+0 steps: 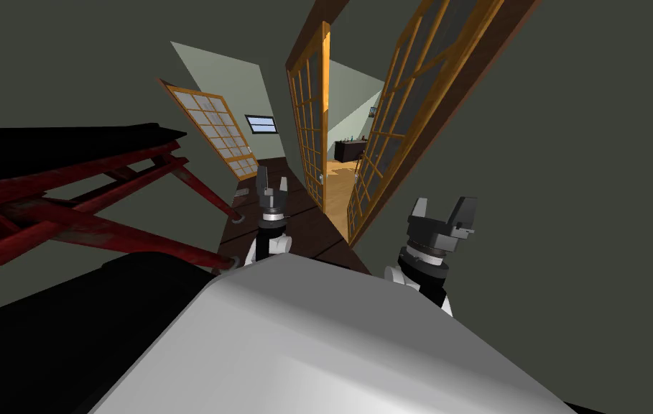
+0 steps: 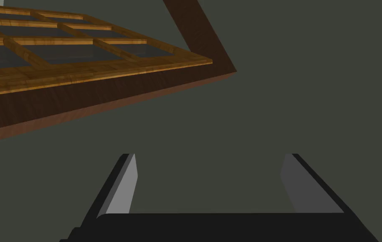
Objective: Push the door open
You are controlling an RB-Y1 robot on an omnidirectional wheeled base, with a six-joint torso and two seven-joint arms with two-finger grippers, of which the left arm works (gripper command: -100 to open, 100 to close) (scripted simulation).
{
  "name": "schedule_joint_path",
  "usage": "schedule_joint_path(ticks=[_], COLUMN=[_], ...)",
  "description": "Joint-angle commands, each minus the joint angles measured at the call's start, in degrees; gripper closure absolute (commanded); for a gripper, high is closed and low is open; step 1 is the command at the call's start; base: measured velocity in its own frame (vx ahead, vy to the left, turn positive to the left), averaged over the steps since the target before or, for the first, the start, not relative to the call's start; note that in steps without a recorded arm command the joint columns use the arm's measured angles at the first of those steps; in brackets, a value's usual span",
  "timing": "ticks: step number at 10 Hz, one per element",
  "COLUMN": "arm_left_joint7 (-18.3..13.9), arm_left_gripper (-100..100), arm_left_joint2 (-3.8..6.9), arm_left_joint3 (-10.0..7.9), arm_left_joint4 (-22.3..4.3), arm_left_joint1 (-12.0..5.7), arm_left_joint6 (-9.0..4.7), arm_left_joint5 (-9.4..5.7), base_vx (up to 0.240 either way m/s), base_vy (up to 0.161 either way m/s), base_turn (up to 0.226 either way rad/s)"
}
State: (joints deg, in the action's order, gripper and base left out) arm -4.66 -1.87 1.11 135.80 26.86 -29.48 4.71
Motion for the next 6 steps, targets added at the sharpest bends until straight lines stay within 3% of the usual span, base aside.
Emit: schedule_joint_path(ticks=[1, 6], arm_left_joint7=[1.65, 5.99], arm_left_gripper=[-100, -100], arm_left_joint2=[0.97, 2.88], arm_left_joint3=[0.62, 2.23], arm_left_joint4=[-1.84, -6.68], arm_left_joint1=[-0.39, -1.42], arm_left_joint6=[-0.43, -1.56], arm_left_joint5=[0.69, 2.49], base_vx=[0.094, 0.159], base_vy=[0.053, 0.111], base_turn=[0.028, 0.012])
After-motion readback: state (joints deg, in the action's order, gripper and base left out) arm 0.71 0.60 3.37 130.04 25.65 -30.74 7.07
